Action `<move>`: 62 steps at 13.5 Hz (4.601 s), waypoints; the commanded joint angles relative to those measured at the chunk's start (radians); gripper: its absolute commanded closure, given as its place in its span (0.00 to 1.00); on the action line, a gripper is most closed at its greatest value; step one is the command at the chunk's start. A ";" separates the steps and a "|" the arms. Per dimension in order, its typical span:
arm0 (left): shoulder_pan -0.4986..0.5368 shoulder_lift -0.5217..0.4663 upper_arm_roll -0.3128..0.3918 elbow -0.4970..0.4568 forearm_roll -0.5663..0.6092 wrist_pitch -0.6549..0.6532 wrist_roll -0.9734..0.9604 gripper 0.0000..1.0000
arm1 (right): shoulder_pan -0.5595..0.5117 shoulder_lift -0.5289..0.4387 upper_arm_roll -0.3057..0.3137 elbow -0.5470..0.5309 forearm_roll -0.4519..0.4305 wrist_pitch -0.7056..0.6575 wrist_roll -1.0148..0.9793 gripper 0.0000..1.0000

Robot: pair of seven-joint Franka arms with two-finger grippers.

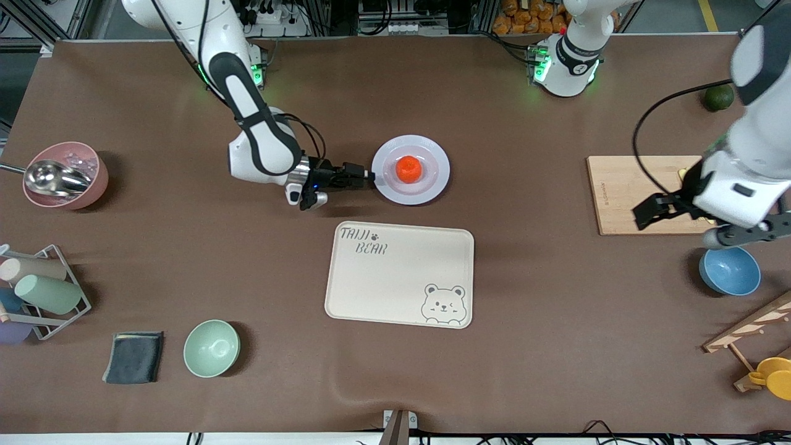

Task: Place orange and plate with both arms
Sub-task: 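Release the orange on the plate while the right gripper grips the plate rim, then slide the white plate onto the bear tray with the right gripper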

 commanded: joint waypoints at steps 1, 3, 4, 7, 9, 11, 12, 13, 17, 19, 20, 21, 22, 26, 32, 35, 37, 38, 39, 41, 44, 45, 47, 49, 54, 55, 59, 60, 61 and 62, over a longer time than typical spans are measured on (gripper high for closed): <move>0.008 -0.020 -0.015 0.015 -0.014 -0.060 0.032 0.00 | 0.013 0.036 -0.007 0.002 0.087 0.004 -0.107 0.29; 0.008 -0.020 -0.014 0.038 -0.014 -0.106 0.032 0.00 | 0.013 0.037 -0.006 0.002 0.104 0.004 -0.112 0.32; 0.008 -0.020 -0.012 0.038 -0.012 -0.111 0.032 0.00 | 0.016 0.037 -0.006 0.004 0.122 0.004 -0.112 0.33; 0.022 -0.027 -0.009 0.038 -0.014 -0.112 0.033 0.00 | 0.049 0.037 -0.006 0.010 0.176 0.009 -0.106 0.37; 0.033 -0.052 -0.011 0.038 -0.014 -0.112 0.033 0.00 | 0.066 0.037 -0.007 0.011 0.189 0.015 -0.106 0.38; 0.033 -0.055 -0.011 0.038 -0.023 -0.112 0.035 0.00 | 0.080 0.037 -0.006 0.014 0.208 0.041 -0.106 0.39; 0.033 -0.063 -0.009 0.038 -0.028 -0.112 0.035 0.00 | 0.091 0.039 -0.007 0.021 0.223 0.044 -0.106 0.43; 0.033 -0.063 -0.009 0.038 -0.029 -0.112 0.036 0.00 | 0.091 0.054 -0.007 0.028 0.225 0.044 -0.106 0.47; 0.033 -0.064 -0.012 0.037 -0.031 -0.112 0.035 0.00 | 0.115 0.062 -0.007 0.034 0.261 0.046 -0.115 0.75; 0.034 -0.081 -0.011 0.035 -0.040 -0.112 0.036 0.00 | 0.117 0.063 -0.007 0.040 0.268 0.061 -0.115 1.00; 0.036 -0.086 -0.003 0.031 -0.070 -0.114 0.047 0.00 | 0.117 0.062 -0.007 0.042 0.269 0.063 -0.115 1.00; 0.013 -0.106 0.053 0.021 -0.098 -0.112 0.088 0.00 | 0.112 0.062 -0.007 0.044 0.272 0.061 -0.113 1.00; -0.054 -0.113 0.136 0.011 -0.124 -0.114 0.130 0.00 | 0.108 0.062 -0.007 0.053 0.275 0.061 -0.112 1.00; -0.321 -0.167 0.441 -0.041 -0.153 -0.112 0.193 0.00 | 0.083 0.046 -0.006 0.056 0.320 0.026 -0.101 1.00; -0.413 -0.185 0.535 -0.074 -0.160 -0.105 0.196 0.00 | 0.089 -0.007 -0.004 0.054 0.508 -0.006 -0.029 1.00; -0.418 -0.185 0.537 -0.074 -0.160 -0.105 0.194 0.00 | 0.085 -0.029 -0.006 0.076 0.509 -0.008 0.040 1.00; -0.418 -0.182 0.534 -0.071 -0.160 -0.103 0.194 0.00 | 0.076 -0.029 -0.009 0.097 0.512 -0.007 0.040 1.00; -0.420 -0.181 0.532 -0.069 -0.160 -0.102 0.194 0.00 | 0.060 -0.024 -0.009 0.105 0.512 -0.006 0.036 1.00; -0.420 -0.181 0.531 -0.069 -0.160 -0.102 0.194 0.00 | 0.050 -0.024 -0.012 0.114 0.510 -0.006 0.036 1.00; -0.420 -0.179 0.531 -0.069 -0.160 -0.102 0.194 0.00 | 0.022 0.002 -0.012 0.192 0.510 0.000 0.031 1.00; -0.418 -0.179 0.531 -0.066 -0.160 -0.102 0.194 0.00 | -0.041 0.124 -0.015 0.344 0.498 0.004 0.019 1.00; -0.417 -0.179 0.531 -0.066 -0.160 -0.102 0.194 0.00 | -0.068 0.123 -0.018 0.346 0.486 0.006 0.007 1.00; -0.412 -0.182 0.531 -0.068 -0.160 -0.102 0.194 0.00 | -0.134 0.131 -0.015 0.343 0.402 -0.003 -0.007 1.00; -0.415 -0.181 0.531 -0.066 -0.160 -0.102 0.194 0.00 | -0.136 0.170 -0.015 0.349 0.394 -0.005 -0.065 1.00; -0.420 -0.178 0.531 -0.065 -0.160 -0.099 0.194 0.00 | -0.144 0.238 -0.015 0.404 0.395 -0.005 -0.113 1.00; -0.420 -0.175 0.531 -0.066 -0.160 -0.091 0.194 0.00 | -0.133 0.247 -0.015 0.413 0.401 -0.002 -0.116 1.00; -0.420 -0.175 0.523 -0.066 -0.160 -0.085 0.194 0.00 | -0.142 0.261 -0.015 0.426 0.400 0.000 -0.133 1.00; -0.420 -0.175 0.523 -0.065 -0.160 -0.085 0.194 0.00 | -0.142 0.272 -0.015 0.429 0.403 -0.002 -0.145 1.00; -0.420 -0.175 0.523 -0.063 -0.160 -0.083 0.193 0.00 | -0.138 0.283 -0.015 0.444 0.404 0.001 -0.145 1.00; -0.420 -0.175 0.523 -0.065 -0.160 -0.083 0.193 0.00 | -0.136 0.299 -0.015 0.452 0.404 0.000 -0.147 1.00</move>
